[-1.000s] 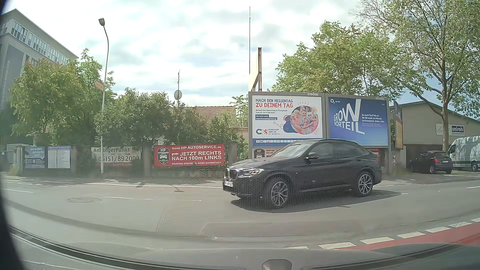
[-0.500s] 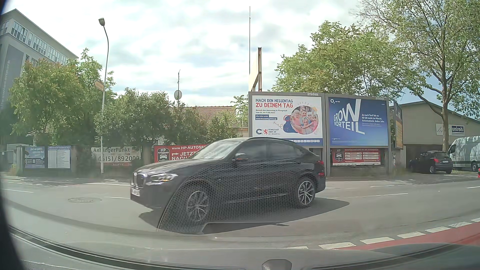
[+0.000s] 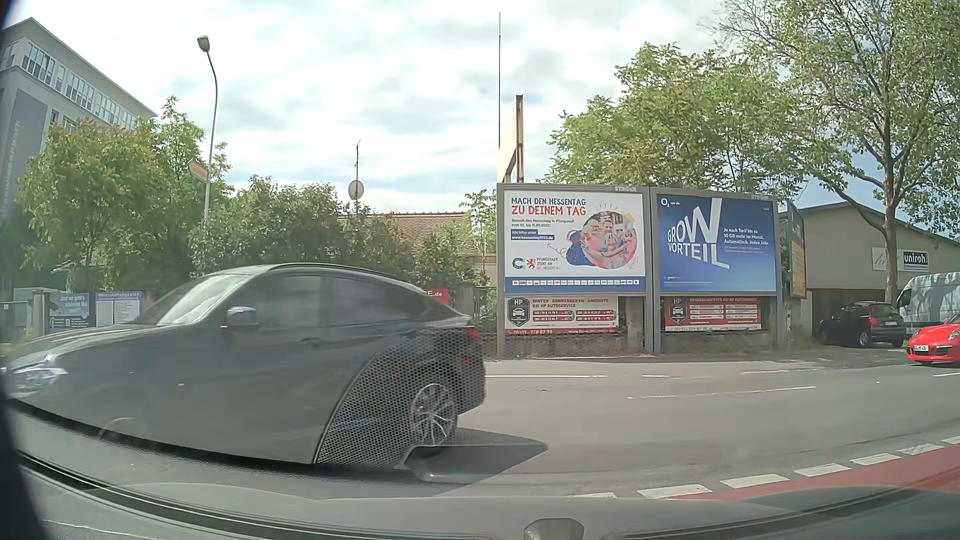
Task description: Follow the waypoints while adhering to traffic rules and regulations
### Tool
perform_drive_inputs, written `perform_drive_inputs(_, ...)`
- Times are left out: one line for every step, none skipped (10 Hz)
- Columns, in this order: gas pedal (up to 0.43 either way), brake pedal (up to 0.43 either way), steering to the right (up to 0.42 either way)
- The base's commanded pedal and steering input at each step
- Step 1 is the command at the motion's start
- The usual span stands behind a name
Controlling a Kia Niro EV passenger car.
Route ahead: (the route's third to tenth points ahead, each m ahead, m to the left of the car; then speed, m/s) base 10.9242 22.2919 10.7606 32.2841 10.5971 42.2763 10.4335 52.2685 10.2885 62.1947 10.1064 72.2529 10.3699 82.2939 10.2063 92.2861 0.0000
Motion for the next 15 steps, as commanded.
perform_drive_inputs(0.000,0.177,-0.213)
perform_drive_inputs(0.000,0.177,-0.213)
perform_drive_inputs(0.000,0.177,-0.213)
perform_drive_inputs(0.000,0.177,-0.213)
perform_drive_inputs(0.000,0.177,-0.213)
perform_drive_inputs(0.000,0.177,-0.213)
perform_drive_inputs(0.000,0.177,-0.213)
perform_drive_inputs(0.000,0.171,-0.213)
perform_drive_inputs(0.000,0.177,-0.213)
perform_drive_inputs(0.000,0.177,-0.213)
perform_drive_inputs(0.000,0.177,-0.213)
perform_drive_inputs(0.000,0.177,-0.213)
perform_drive_inputs(0.000,0.171,-0.213)
perform_drive_inputs(0.000,0.177,-0.213)
perform_drive_inputs(0.000,0.177,-0.213)
